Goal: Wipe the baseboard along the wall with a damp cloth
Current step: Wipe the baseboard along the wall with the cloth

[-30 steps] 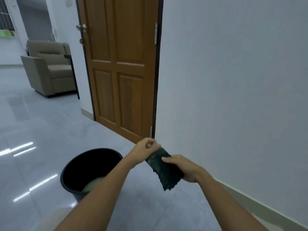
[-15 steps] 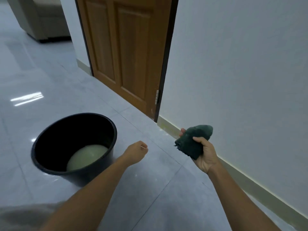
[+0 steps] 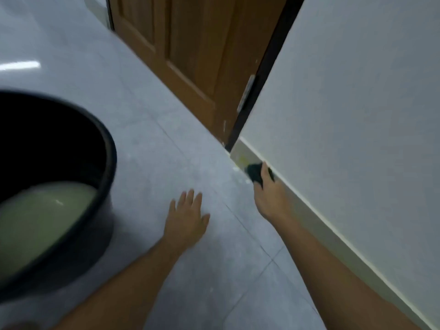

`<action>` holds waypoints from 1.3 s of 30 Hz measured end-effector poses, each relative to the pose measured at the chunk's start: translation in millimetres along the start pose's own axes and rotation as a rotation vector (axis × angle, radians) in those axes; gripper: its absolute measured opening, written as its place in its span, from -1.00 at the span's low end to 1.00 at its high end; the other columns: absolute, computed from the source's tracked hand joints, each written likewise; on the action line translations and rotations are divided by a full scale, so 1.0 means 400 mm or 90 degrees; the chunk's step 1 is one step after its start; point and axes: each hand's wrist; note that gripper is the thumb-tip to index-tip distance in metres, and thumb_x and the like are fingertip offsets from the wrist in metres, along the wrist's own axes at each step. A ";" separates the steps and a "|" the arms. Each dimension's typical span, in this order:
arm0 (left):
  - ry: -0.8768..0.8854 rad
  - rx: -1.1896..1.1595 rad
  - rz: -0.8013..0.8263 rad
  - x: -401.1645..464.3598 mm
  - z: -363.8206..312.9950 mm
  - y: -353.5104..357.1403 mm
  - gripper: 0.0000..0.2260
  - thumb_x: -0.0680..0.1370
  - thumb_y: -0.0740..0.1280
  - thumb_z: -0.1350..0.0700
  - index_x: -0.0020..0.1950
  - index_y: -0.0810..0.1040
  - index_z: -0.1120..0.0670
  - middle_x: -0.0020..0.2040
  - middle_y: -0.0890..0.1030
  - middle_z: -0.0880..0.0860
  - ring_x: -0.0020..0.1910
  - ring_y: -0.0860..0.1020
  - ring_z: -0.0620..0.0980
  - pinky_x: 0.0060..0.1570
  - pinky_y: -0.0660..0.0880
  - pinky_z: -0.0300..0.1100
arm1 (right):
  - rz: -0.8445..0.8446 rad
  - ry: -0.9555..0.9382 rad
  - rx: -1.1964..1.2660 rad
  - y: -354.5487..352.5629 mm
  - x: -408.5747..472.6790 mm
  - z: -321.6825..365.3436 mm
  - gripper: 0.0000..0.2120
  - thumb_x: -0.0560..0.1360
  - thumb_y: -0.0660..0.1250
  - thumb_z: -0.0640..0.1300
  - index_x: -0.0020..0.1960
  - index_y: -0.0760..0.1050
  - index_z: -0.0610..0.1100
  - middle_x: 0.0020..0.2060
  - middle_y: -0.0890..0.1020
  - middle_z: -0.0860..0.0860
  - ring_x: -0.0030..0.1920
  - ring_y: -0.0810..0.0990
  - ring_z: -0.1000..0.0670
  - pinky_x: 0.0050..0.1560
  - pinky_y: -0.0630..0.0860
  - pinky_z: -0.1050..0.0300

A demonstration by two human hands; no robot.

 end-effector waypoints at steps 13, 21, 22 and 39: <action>0.060 0.011 -0.164 0.119 0.046 0.153 -0.35 0.49 0.02 -0.31 0.51 0.19 -0.01 0.53 0.15 0.12 0.51 0.09 0.15 0.43 -0.07 0.16 | -0.081 -0.194 -0.603 0.145 0.249 0.068 -0.39 0.59 0.09 -0.25 0.56 -0.01 0.04 0.16 0.37 -0.18 0.04 0.47 -0.12 -0.27 0.36 0.09; 0.060 0.021 -0.176 0.120 0.050 0.155 -0.36 0.47 0.07 -0.28 0.47 0.28 0.02 0.50 0.24 0.15 0.47 0.20 0.19 0.40 -0.03 0.15 | 0.022 -0.171 -0.698 0.141 0.202 -0.049 -0.41 0.60 0.01 -0.22 0.57 -0.10 0.00 0.05 0.43 -0.15 -0.11 0.54 -0.07 -0.41 0.36 0.14; 0.059 0.020 -0.177 0.119 0.050 0.155 -0.36 0.47 0.07 -0.28 0.47 0.28 0.02 0.50 0.24 0.15 0.47 0.21 0.19 0.40 -0.02 0.15 | 0.022 -0.183 -0.704 0.132 0.198 -0.059 -0.42 0.60 0.00 -0.23 0.57 -0.08 0.00 0.05 0.43 -0.15 -0.10 0.55 -0.07 -0.37 0.39 0.13; 0.055 0.031 -0.181 0.118 0.048 0.157 -0.34 0.49 -0.01 -0.30 0.51 0.19 -0.01 0.53 0.17 0.12 0.50 0.12 0.16 0.43 0.01 0.19 | 0.087 -0.054 -0.503 0.183 0.211 -0.032 -0.35 0.54 0.04 -0.24 0.58 -0.10 -0.05 0.07 0.62 -0.09 0.01 0.60 -0.13 -0.20 0.38 0.11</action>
Point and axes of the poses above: each hand's wrist, its own x-axis towards the middle knuckle, its own y-axis out of the palm, z = x × y
